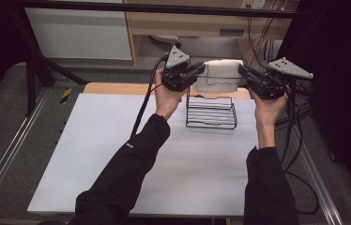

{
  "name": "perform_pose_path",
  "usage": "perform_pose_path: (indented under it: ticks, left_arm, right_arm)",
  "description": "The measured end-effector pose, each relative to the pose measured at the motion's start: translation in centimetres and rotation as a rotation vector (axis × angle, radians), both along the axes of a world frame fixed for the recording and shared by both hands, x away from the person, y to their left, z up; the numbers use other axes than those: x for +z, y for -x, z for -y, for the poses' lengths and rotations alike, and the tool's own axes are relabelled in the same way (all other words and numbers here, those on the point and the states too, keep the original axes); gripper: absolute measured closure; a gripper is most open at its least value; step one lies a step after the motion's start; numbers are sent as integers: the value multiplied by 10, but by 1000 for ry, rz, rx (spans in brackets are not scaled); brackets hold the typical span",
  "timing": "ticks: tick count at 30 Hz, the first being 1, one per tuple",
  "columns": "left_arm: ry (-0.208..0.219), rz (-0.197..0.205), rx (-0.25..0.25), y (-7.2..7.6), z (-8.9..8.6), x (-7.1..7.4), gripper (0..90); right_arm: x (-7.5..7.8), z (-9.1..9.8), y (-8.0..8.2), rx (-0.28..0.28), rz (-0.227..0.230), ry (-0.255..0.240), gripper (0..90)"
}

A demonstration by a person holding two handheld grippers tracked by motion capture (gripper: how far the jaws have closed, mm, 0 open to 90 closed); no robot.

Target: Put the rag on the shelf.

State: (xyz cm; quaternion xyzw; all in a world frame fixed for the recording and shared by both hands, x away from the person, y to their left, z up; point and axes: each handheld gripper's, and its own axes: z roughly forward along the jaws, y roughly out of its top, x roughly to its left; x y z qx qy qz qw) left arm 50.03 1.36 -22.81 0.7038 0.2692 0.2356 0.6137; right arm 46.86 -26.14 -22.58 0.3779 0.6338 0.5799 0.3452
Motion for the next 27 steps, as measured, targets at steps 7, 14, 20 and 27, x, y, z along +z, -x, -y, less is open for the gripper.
perform_pose_path:
  ticks: [7,14,20,27]
  left_arm:
    - [-4,-15,-8,6,0,-6,840]
    - [-12,-34,-16,8,-2,-15,834]
    - [-25,-50,-25,10,-1,-19,829]
    - [-33,-75,-27,12,-4,-18,797]
  right_arm:
    - [-5,0,8,6,-6,15,816]
    - [-14,1,14,19,-9,18,812]
    - [-21,3,18,26,-18,21,811]
    - [-26,2,19,27,-22,42,819]
